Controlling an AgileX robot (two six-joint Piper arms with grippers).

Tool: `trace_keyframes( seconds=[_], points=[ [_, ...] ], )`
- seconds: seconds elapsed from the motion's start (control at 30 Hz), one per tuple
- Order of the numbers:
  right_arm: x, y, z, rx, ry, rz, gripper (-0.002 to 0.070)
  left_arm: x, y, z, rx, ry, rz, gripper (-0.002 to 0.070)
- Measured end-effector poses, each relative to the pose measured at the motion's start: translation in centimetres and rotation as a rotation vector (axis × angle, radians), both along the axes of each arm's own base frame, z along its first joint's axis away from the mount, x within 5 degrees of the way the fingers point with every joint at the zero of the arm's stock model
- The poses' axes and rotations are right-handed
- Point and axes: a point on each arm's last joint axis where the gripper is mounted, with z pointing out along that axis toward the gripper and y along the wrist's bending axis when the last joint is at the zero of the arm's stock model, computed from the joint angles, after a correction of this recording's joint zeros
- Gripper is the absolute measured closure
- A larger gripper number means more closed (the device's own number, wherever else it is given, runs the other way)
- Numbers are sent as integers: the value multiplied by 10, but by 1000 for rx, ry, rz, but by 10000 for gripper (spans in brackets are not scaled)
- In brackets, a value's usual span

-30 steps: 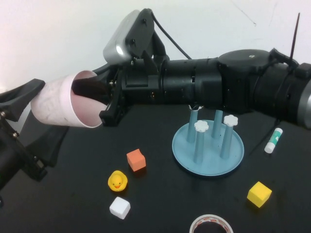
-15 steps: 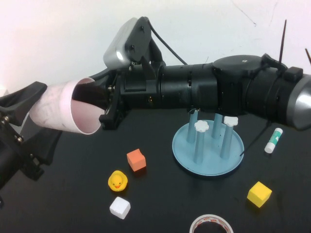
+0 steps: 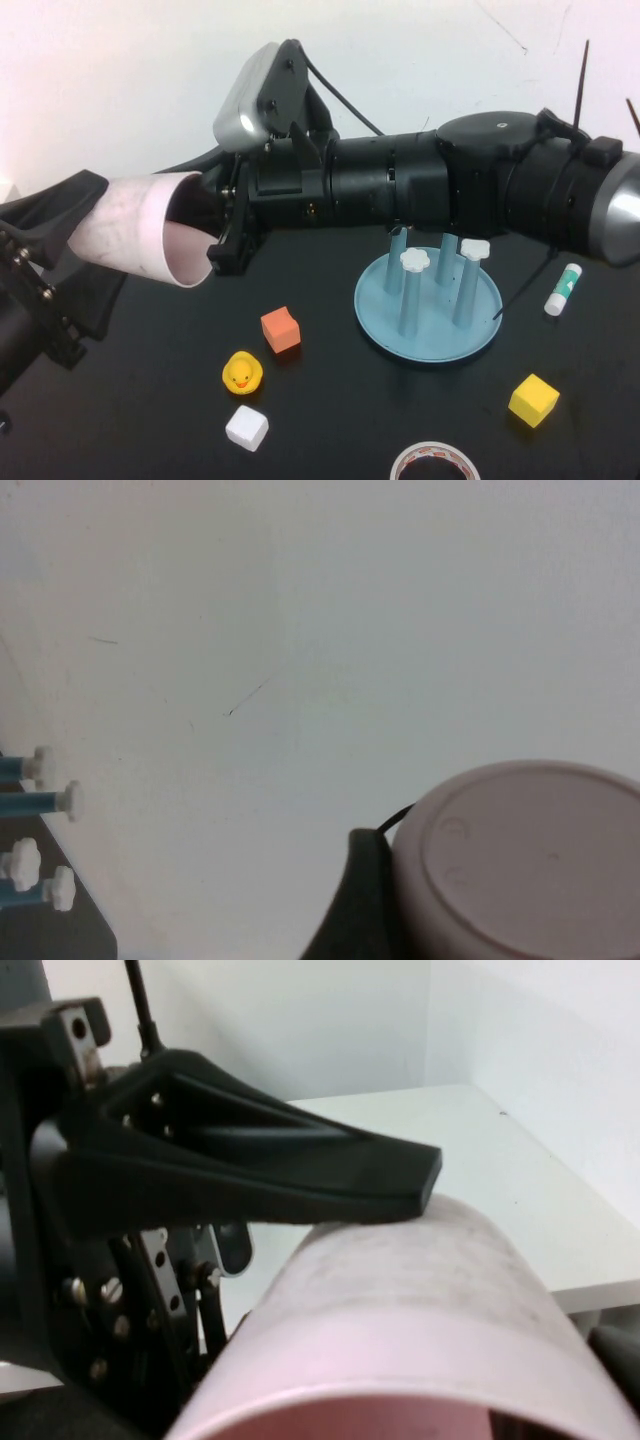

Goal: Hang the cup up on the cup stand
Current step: Adjust the cup with two arms

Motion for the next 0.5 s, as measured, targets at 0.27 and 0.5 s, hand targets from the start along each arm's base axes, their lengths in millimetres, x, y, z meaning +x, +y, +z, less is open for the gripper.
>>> trace_keyframes(
  seconds=[0.27, 0.5],
  points=[
    [-1, 0, 1, 6, 0, 9, 650, -1, 0, 2, -11, -21, -7, 92],
    [-8, 6, -1, 4, 1, 60, 656, -1, -1, 2, -15, -23, -8, 98]
  ],
)
